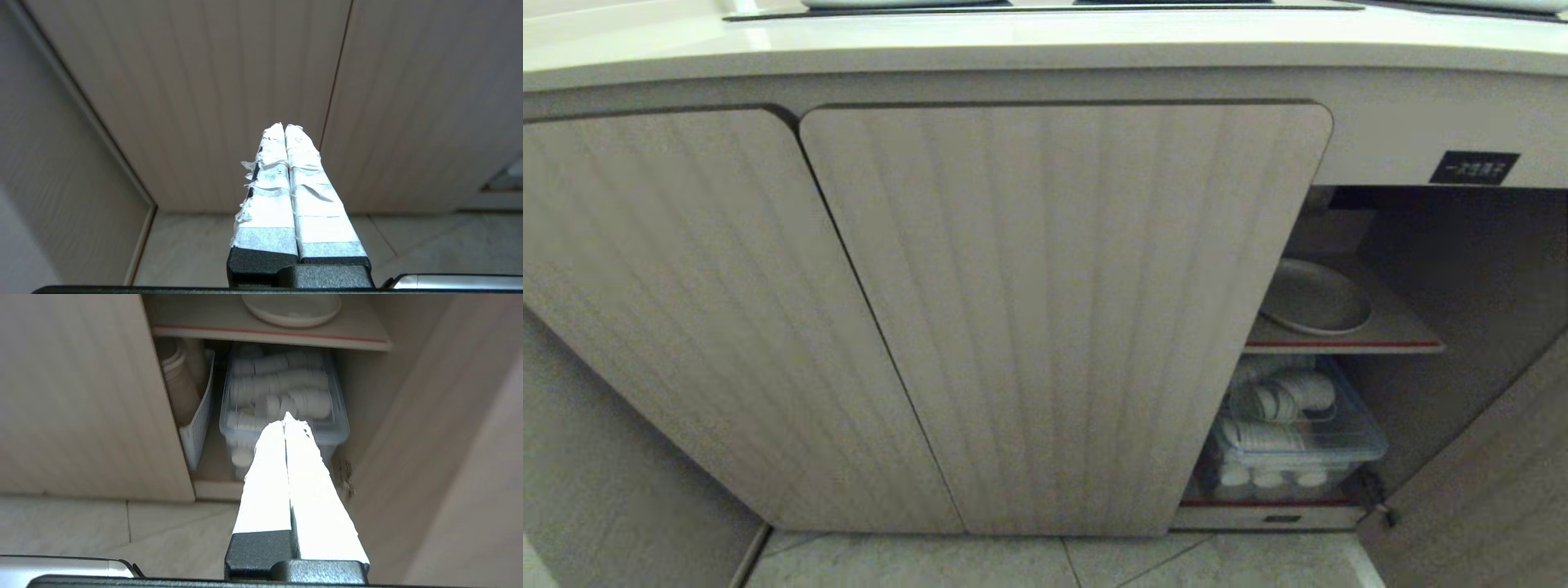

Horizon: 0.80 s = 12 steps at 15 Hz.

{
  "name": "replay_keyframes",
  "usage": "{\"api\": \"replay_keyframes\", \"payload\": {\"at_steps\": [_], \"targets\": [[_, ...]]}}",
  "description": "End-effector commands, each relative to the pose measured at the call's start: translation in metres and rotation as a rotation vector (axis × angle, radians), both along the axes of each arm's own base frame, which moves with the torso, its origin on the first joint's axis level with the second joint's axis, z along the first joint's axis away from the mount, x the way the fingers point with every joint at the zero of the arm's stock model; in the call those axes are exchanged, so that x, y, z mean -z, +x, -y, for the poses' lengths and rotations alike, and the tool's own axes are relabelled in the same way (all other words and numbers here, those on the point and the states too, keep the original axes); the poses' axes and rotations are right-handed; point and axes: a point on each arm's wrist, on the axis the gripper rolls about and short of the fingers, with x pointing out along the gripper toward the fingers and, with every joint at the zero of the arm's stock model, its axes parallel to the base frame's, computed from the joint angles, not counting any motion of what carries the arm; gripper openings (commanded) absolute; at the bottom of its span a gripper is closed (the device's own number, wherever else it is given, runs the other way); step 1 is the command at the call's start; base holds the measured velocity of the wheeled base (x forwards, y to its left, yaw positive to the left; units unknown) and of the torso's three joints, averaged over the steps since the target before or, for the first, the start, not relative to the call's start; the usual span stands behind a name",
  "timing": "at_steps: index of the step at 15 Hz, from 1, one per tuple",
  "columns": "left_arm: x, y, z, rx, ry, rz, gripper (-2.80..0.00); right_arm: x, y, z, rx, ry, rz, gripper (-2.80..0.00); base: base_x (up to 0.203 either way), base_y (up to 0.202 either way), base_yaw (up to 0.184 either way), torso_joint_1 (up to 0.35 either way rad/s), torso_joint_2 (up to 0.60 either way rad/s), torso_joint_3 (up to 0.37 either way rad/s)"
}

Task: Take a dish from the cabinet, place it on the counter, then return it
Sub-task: Close the cabinet door

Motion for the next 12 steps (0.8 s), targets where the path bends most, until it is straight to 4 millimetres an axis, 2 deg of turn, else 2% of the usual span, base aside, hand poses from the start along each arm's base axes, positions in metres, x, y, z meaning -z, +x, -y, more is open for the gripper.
{"api": "replay_keyframes", "payload": {"at_steps": [1,10,12], "targets": [[0.0,0.0,0.0,0.0,0.0,0.001,-2.8,0.0,0.0001,0.0,0.0,0.0,-0.001,-2.8,-0.198,0.0,-0.001,0.01,0.0,0.006],[0.0,0.0,0.0,0.0,0.0,0.001,-2.8,0.0,0.0001,0.0,0.0,0.0,-0.001,-2.8,-0.194,0.0,0.0,0.001,0.0,0.004],[0.0,0.0,0.0,0.0,0.001,0.001,-2.8,0.0,0.0001,0.0,0.0,0.0,-0.001,-2.8,-0.13,0.0,0.003,0.004,0.0,0.002]]}}
